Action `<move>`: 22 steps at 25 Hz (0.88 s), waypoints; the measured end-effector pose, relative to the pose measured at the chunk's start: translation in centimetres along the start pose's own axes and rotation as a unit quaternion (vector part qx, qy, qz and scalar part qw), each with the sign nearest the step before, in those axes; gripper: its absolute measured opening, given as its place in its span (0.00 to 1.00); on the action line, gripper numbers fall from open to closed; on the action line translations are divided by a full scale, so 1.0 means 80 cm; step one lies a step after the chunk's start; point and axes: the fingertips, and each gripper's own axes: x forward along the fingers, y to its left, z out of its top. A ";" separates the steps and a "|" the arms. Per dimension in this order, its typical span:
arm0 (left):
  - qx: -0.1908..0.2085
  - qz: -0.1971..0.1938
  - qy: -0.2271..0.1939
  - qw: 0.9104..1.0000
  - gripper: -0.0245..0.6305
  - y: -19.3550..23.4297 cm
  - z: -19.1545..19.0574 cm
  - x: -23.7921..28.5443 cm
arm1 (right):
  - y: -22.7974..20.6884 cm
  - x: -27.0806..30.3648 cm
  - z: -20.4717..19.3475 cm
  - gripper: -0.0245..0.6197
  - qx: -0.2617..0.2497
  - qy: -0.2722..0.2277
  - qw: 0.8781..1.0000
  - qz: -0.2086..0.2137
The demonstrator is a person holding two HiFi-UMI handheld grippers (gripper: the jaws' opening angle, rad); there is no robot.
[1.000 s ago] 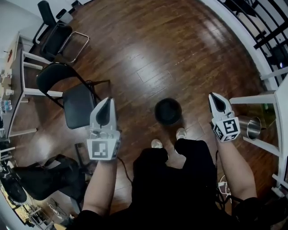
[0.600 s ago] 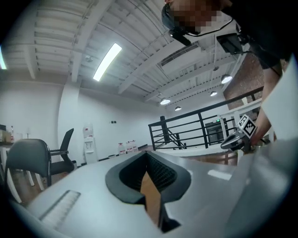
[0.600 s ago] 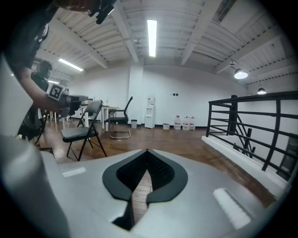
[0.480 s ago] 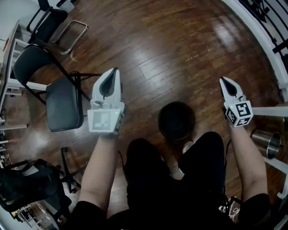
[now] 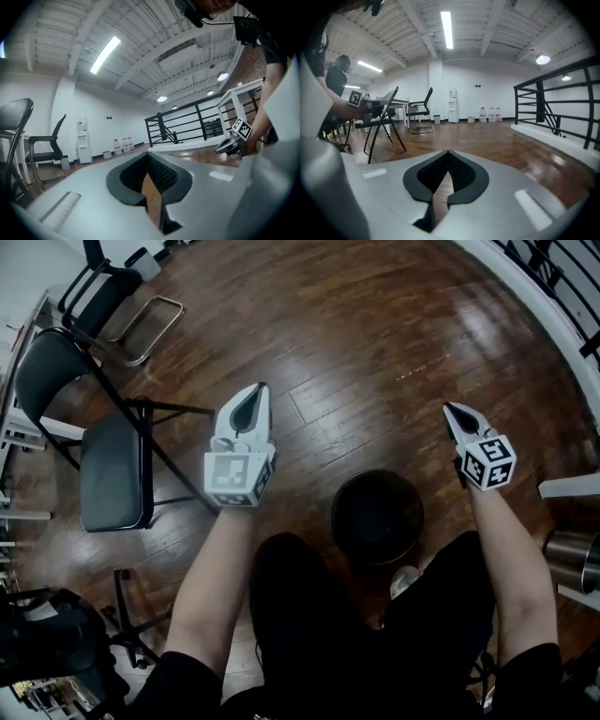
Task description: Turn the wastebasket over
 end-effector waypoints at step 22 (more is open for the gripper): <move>0.018 -0.029 -0.024 0.999 0.04 -0.056 -0.030 -0.026 | 0.214 0.020 -0.243 0.08 -0.233 0.391 0.854 0.253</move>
